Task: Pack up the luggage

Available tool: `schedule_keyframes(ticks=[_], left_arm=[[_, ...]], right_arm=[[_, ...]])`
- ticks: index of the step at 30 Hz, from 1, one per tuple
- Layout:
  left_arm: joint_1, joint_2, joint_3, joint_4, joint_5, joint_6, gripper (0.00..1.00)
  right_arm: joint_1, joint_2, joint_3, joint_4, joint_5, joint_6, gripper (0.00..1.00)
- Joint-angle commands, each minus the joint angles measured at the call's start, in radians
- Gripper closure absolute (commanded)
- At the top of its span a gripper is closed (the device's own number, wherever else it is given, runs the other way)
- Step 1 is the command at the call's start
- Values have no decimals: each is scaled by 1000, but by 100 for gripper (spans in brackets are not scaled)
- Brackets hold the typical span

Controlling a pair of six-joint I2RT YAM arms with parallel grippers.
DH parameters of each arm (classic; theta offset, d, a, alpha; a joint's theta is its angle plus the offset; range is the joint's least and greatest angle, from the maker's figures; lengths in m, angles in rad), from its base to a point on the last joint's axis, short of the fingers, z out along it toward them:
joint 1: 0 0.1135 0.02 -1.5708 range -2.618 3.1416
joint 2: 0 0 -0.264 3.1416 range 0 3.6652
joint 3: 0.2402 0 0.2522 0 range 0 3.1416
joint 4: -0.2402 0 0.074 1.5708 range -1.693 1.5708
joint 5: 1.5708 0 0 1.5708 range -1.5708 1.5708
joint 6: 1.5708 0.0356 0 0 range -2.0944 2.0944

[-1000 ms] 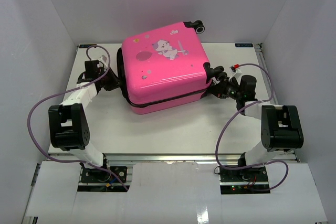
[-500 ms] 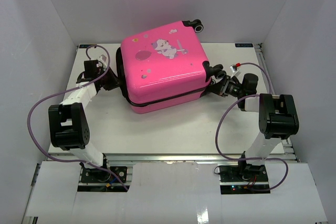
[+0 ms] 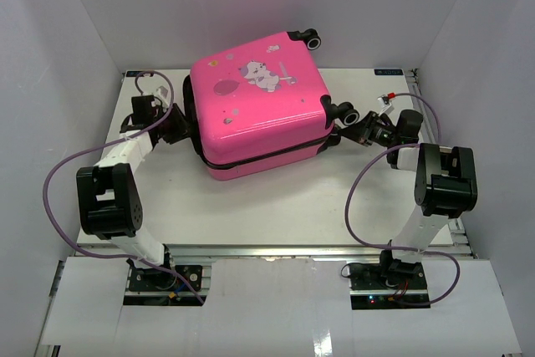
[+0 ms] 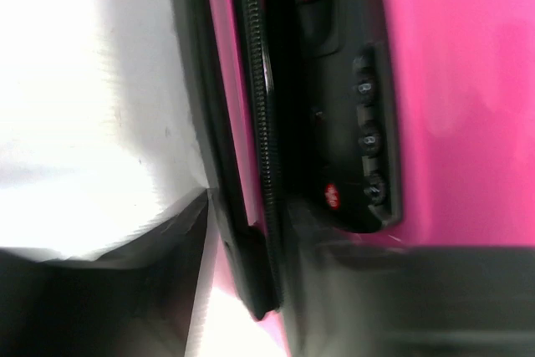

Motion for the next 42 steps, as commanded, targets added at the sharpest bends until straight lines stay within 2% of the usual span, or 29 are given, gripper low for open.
schedule_keyframes(ticks=[1, 3, 8, 11, 15, 18, 23, 28, 35, 42], left_arm=[[125, -136, 127, 136, 38, 44, 35], [123, -146, 169, 86, 54, 50, 30], [120, -216, 213, 3, -55, 60, 21], [82, -242, 221, 12, -37, 65, 21], [-47, -229, 286, -11, -29, 149, 22], [-303, -158, 433, -107, -125, 268, 22], [-582, 4, 677, -176, -286, 410, 21], [-721, 199, 904, -232, -352, 539, 20], [-840, 395, 1081, -224, -373, 636, 19], [-949, 602, 1278, -187, -459, 780, 15]], right_arm=[[-39, -60, 41, -17, 253, -88, 92], [-35, -62, 41, -20, 257, -92, 92], [-27, -40, 78, -14, 280, -104, 92], [-23, -27, 92, 4, 276, -98, 92], [-17, -30, 79, 18, 279, -103, 92], [8, -26, 61, 20, 281, -108, 92], [57, -36, 18, 35, 316, -123, 92], [76, -39, -28, 80, 309, -105, 92], [90, -96, -67, 66, 322, -127, 92], [98, -99, -70, 64, 315, -124, 92]])
